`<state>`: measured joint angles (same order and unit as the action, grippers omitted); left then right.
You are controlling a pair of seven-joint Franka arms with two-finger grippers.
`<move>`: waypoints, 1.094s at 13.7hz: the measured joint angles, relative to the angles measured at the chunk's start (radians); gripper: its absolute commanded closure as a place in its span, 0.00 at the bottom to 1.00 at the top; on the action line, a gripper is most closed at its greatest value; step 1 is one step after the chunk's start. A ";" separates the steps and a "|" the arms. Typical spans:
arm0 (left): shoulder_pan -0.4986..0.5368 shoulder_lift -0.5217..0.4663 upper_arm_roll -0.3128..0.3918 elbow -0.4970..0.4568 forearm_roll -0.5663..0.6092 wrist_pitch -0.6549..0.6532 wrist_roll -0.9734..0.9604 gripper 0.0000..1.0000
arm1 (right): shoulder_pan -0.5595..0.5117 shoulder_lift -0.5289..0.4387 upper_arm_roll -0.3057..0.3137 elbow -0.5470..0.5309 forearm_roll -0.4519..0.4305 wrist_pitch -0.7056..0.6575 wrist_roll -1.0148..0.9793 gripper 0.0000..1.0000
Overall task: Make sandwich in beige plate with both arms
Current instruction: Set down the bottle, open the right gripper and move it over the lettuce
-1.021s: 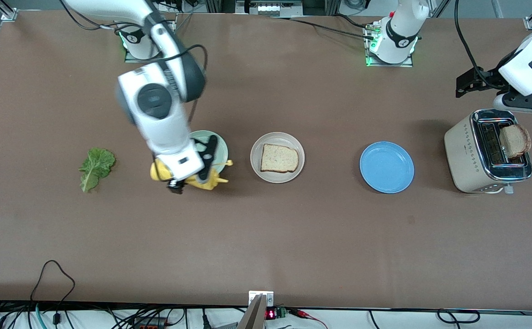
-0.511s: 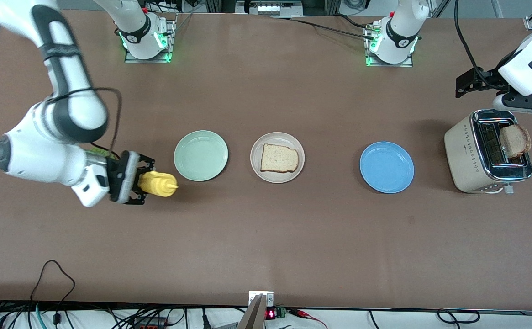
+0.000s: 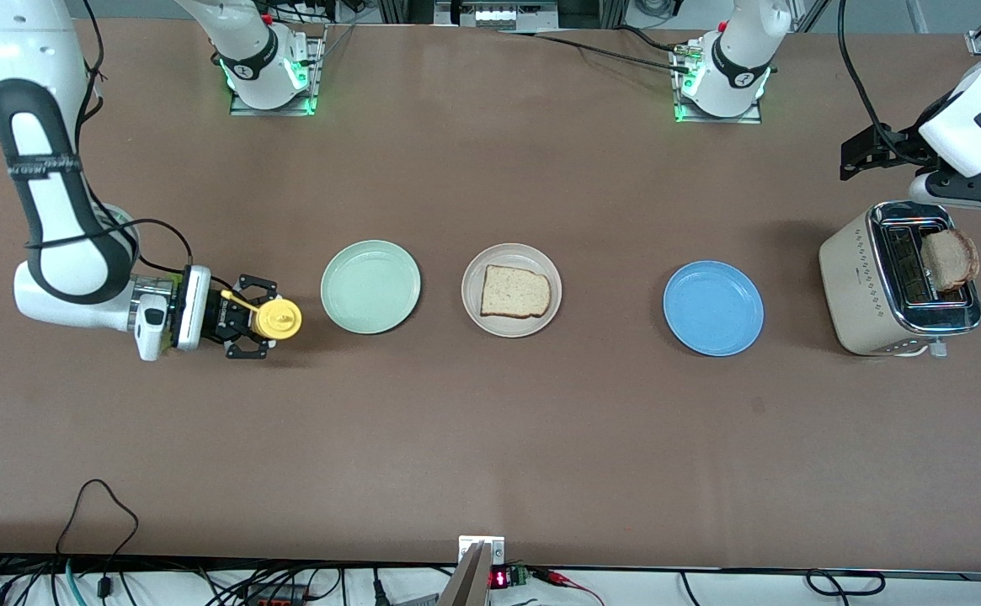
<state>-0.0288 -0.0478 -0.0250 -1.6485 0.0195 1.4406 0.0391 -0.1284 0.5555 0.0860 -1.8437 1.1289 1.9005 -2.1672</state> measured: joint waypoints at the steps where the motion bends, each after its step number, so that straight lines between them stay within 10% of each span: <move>1: 0.000 0.000 0.000 0.000 0.000 0.000 0.000 0.00 | -0.024 0.026 0.000 -0.004 0.024 -0.034 -0.077 0.63; 9: 0.000 0.000 0.000 0.000 0.000 0.000 0.000 0.00 | -0.191 0.243 0.000 -0.001 0.107 -0.301 -0.400 0.60; 15: 0.000 0.000 0.000 0.000 0.000 0.000 0.000 0.00 | -0.209 0.261 0.003 0.011 0.109 -0.327 -0.410 0.00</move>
<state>-0.0288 -0.0475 -0.0252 -1.6480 0.0195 1.4406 0.0391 -0.3376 0.8166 0.0894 -1.8324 1.2378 1.5734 -2.5773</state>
